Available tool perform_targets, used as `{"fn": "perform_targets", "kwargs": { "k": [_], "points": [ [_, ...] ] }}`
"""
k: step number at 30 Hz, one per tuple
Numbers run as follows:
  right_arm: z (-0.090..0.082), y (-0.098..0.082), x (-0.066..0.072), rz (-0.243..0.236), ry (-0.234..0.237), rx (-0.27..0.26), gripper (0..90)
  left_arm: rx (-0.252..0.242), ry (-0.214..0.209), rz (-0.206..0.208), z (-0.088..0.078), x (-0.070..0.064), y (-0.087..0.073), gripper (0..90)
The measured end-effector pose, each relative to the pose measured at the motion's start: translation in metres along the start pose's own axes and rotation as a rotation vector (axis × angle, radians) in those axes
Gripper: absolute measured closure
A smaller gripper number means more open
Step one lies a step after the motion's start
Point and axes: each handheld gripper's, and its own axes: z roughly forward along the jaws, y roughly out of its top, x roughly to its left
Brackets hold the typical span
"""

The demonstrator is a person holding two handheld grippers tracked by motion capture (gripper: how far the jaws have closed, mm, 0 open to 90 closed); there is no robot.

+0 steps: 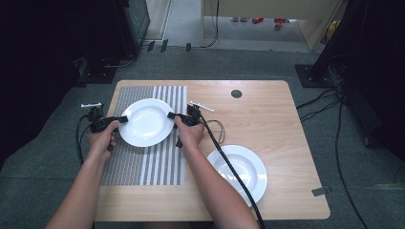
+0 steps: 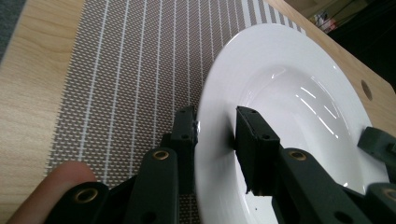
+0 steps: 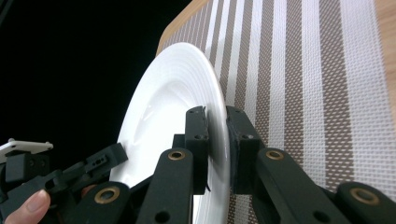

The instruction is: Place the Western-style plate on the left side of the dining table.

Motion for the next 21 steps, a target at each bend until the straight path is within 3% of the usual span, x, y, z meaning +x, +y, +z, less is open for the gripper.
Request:
{"fn": "perform_targets", "kwargs": {
  "k": [9, 15, 17, 19, 21],
  "points": [
    [0.004, -0.004, -0.007, 0.012, -0.008, 0.013, 81.8, 0.007, 0.020, 0.007, 0.007, 0.002, -0.001, 70.1],
    [0.006, -0.005, -0.010, -0.041, -0.025, 0.016, 78.7, 0.002, 0.051, 0.044, 0.008, -0.004, -0.001, 68.9],
    [0.006, -0.005, -0.009, -0.063, -0.027, 0.017, 74.9, -0.009, 0.050, 0.045, 0.007, -0.005, -0.001, 63.9],
    [0.004, -0.003, -0.007, -0.090, -0.027, 0.015, 70.0, -0.018, 0.083, 0.057, 0.005, -0.008, 0.000, 55.7],
    [0.001, -0.001, -0.005, -0.156, -0.054, 0.005, 66.5, -0.034, 0.104, 0.073, 0.000, -0.009, 0.000, 51.8]
  ]
}}
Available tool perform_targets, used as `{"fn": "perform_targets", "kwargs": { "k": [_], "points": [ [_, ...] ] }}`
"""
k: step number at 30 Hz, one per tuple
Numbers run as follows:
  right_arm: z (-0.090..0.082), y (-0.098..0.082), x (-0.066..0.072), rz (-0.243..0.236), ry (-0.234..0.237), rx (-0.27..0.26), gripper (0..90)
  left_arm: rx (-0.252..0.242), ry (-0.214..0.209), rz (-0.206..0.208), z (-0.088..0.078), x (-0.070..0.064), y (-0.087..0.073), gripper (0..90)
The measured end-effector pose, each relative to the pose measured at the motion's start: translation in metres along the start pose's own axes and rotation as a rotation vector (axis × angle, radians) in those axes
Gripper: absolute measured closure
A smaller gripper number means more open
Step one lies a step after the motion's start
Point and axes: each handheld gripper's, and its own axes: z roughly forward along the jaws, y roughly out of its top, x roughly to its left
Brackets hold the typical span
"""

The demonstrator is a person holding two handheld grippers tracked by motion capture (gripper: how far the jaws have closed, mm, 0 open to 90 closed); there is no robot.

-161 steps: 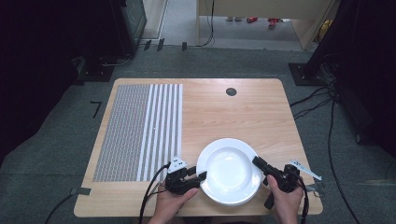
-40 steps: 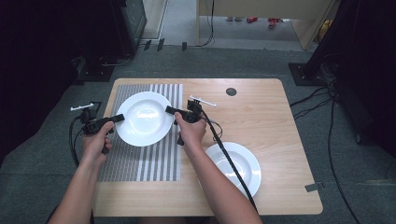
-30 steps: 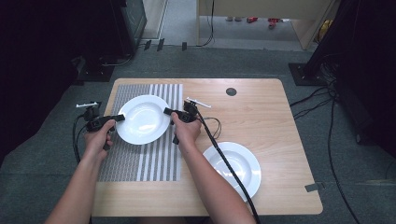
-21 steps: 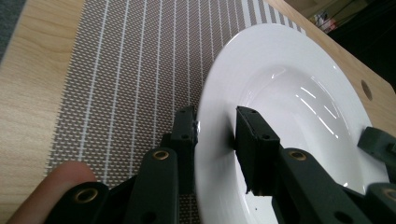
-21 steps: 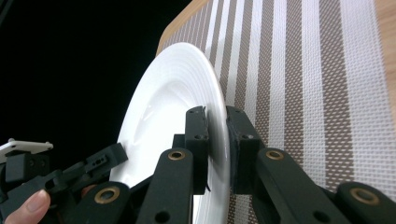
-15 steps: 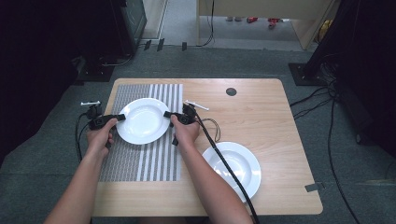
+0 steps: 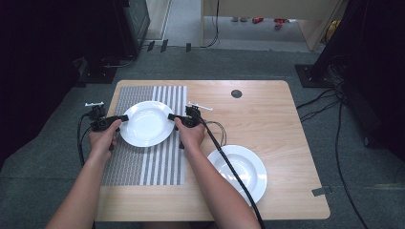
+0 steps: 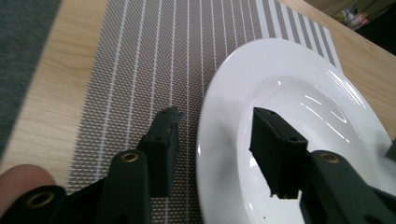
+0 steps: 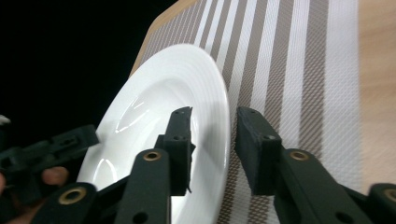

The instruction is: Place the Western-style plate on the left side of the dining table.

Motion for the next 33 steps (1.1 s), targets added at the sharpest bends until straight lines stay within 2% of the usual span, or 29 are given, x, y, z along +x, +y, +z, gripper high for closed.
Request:
{"fn": "perform_targets", "kwargs": {
  "k": [1, 5, 7, 9, 12, 14, 15, 17, 20, 22, 24, 27, 29, 33],
  "points": [
    [-0.003, 0.002, 0.001, -0.012, -0.005, -0.005, 63.4, -0.003, 0.006, -0.002, -0.003, 0.000, 0.001, 50.1],
    [-0.017, 0.011, 0.004, -0.049, -0.032, -0.053, 60.2, -0.017, 0.026, 0.013, -0.014, -0.002, 0.002, 42.5],
    [-0.025, 0.015, 0.008, -0.059, -0.031, -0.049, 58.2, -0.023, 0.053, 0.026, -0.020, -0.006, 0.002, 34.2],
    [-0.032, 0.019, 0.012, -0.087, -0.049, -0.047, 55.2, -0.022, 0.086, 0.051, -0.027, -0.011, -0.001, 27.7],
    [-0.044, 0.025, 0.020, -0.132, -0.051, -0.054, 48.8, -0.047, 0.090, 0.068, -0.036, -0.018, -0.007, 21.5],
    [-0.052, 0.028, 0.024, -0.165, -0.038, -0.061, 43.5, -0.065, 0.088, 0.085, -0.043, -0.023, -0.011, 19.6],
    [-0.057, 0.030, 0.027, -0.206, -0.044, -0.072, 43.5, -0.072, 0.086, 0.091, -0.046, -0.025, -0.013, 18.5],
    [-0.065, 0.032, 0.029, -0.256, -0.068, -0.066, 41.4, -0.094, 0.080, 0.103, -0.052, -0.031, -0.018, 17.3],
    [-0.082, 0.035, 0.028, -0.265, -0.072, -0.065, 36.5, -0.116, 0.087, 0.135, -0.061, -0.039, -0.026, 17.1],
    [-0.092, 0.037, 0.025, -0.272, -0.071, -0.077, 33.8, -0.123, 0.086, 0.140, -0.065, -0.043, -0.033, 17.1],
    [-0.107, 0.039, 0.020, -0.275, -0.057, -0.096, 31.1, -0.134, 0.073, 0.134, -0.069, -0.046, -0.041, 17.1],
    [-0.121, 0.038, 0.015, -0.318, -0.067, -0.074, 29.7, -0.154, 0.072, 0.129, -0.074, -0.049, -0.052, 17.1],
    [-0.131, 0.038, 0.011, -0.317, -0.061, -0.073, 29.5, -0.157, 0.063, 0.116, -0.077, -0.051, -0.060, 17.1],
    [-0.153, 0.037, 0.005, -0.332, -0.065, -0.069, 29.1, -0.163, 0.077, 0.122, -0.081, -0.056, -0.075, 17.2]
  ]
}}
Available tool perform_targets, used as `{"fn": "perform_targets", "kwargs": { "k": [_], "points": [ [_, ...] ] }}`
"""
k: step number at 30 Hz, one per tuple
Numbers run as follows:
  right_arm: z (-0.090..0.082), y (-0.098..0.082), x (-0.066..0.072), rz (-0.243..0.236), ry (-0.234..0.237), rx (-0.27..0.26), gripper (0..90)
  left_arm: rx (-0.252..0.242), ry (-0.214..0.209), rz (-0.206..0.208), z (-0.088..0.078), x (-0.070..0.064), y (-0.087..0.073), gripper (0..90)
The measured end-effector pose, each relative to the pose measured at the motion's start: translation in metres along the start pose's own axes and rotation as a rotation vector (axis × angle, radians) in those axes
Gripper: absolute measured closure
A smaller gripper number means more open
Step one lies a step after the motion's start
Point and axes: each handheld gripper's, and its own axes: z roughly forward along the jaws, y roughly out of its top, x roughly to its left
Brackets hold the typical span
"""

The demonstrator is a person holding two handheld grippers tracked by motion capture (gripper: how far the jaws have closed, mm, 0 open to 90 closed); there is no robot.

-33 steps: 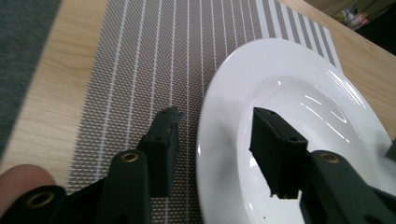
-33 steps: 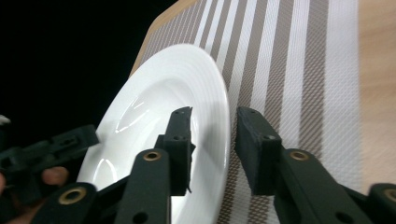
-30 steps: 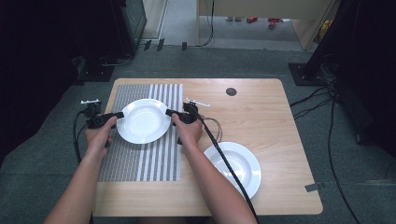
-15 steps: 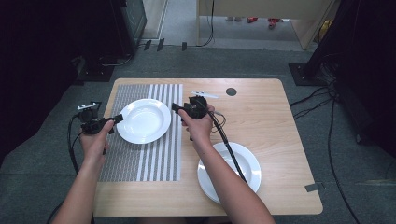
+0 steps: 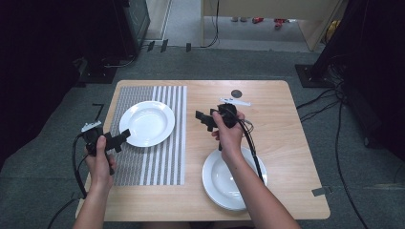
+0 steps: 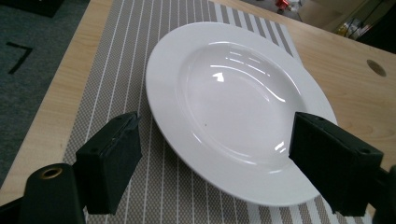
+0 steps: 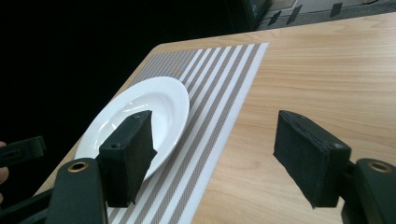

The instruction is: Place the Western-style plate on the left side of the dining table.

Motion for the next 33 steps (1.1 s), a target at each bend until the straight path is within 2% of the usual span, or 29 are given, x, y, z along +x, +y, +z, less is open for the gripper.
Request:
{"fn": "perform_targets", "kwargs": {
  "k": [4, 7, 8, 12, 20, 22, 26, 30, 33],
  "points": [
    [-0.024, -0.003, -0.008, 0.003, 0.004, -0.017, 28.4, 0.001, 0.013, 0.015, -0.007, -0.006, -0.015, 17.2],
    [-0.040, -0.005, -0.015, 0.001, -0.004, -0.026, 28.2, -0.009, 0.070, 0.071, -0.010, -0.011, -0.028, 17.2],
    [-0.045, -0.007, -0.017, -0.003, -0.009, -0.031, 28.2, -0.009, 0.075, 0.075, -0.011, -0.012, -0.031, 17.2],
    [-0.065, -0.013, -0.027, -0.028, -0.042, -0.044, 28.1, -0.013, 0.076, 0.044, -0.018, -0.011, -0.042, 17.2],
    [-0.101, -0.032, -0.052, -0.014, -0.094, -0.066, 27.2, -0.035, 0.098, 0.011, -0.031, -0.010, -0.062, 17.2],
    [-0.107, -0.036, -0.056, -0.008, -0.100, -0.070, 27.0, -0.038, 0.105, 0.014, -0.033, -0.011, -0.065, 17.2],
    [-0.121, -0.043, -0.066, -0.002, -0.117, -0.072, 26.7, -0.038, 0.127, 0.057, -0.037, -0.011, -0.073, 17.2],
    [-0.135, -0.050, -0.076, -0.004, -0.147, -0.081, 26.3, -0.028, 0.140, 0.062, -0.038, -0.005, -0.080, 17.3],
    [-0.148, -0.058, -0.085, -0.005, -0.169, -0.092, 26.2, -0.021, 0.160, 0.095, -0.037, -0.001, -0.085, 17.3]
  ]
}}
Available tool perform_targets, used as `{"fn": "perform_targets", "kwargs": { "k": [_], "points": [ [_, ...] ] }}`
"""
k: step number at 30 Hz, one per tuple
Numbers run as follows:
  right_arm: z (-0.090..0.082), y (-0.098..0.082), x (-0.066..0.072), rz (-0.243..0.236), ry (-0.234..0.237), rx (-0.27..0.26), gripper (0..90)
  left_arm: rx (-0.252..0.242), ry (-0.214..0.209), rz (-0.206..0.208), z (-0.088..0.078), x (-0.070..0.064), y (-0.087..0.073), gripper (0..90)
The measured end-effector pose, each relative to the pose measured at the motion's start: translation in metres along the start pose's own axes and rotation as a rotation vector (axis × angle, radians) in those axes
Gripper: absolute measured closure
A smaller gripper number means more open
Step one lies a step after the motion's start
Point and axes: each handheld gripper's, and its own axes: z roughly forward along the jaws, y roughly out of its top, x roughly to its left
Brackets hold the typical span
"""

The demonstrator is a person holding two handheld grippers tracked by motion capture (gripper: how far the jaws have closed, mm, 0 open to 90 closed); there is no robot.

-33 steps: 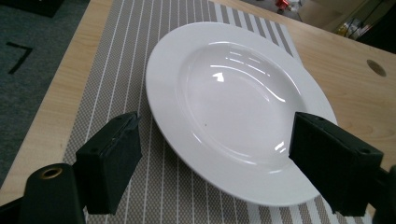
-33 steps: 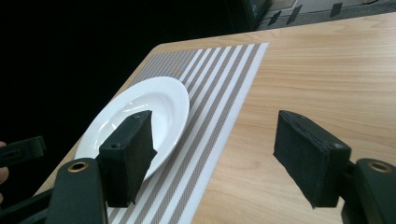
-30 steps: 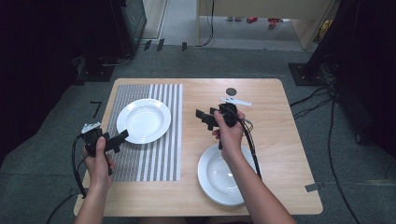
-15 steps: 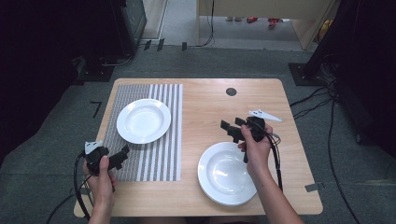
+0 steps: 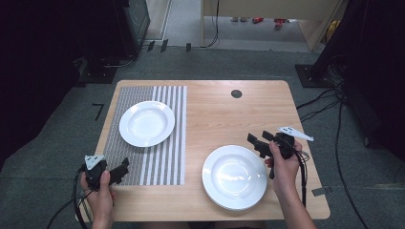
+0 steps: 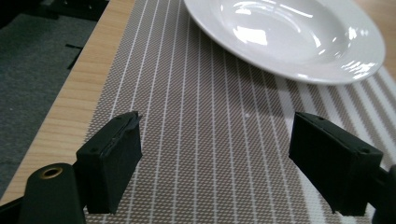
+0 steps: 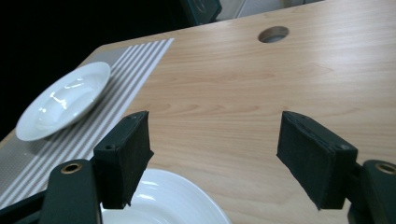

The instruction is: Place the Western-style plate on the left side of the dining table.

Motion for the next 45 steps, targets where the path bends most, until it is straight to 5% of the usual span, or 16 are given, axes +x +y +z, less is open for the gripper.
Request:
{"fn": "perform_targets", "kwargs": {
  "k": [12, 22, 27, 33, 45],
  "points": [
    [-0.029, -0.029, -0.044, -0.003, -0.096, 0.005, 25.8, 0.034, 0.065, 0.098, 0.015, -0.003, -0.010, 17.7],
    [-0.057, -0.050, -0.072, 0.058, -0.134, 0.011, 25.8, 0.059, 0.090, 0.122, 0.021, -0.004, -0.015, 17.6],
    [-0.072, -0.061, -0.087, 0.049, -0.190, 0.022, 25.8, 0.080, 0.096, 0.146, 0.024, -0.006, -0.017, 17.6],
    [-0.088, -0.069, -0.105, 0.092, -0.243, 0.024, 25.6, 0.078, 0.082, 0.130, 0.025, -0.004, -0.018, 17.5],
    [-0.091, -0.081, -0.117, 0.018, -0.353, 0.117, 23.9, 0.069, 0.072, 0.134, 0.025, -0.003, -0.019, 17.3]
  ]
}}
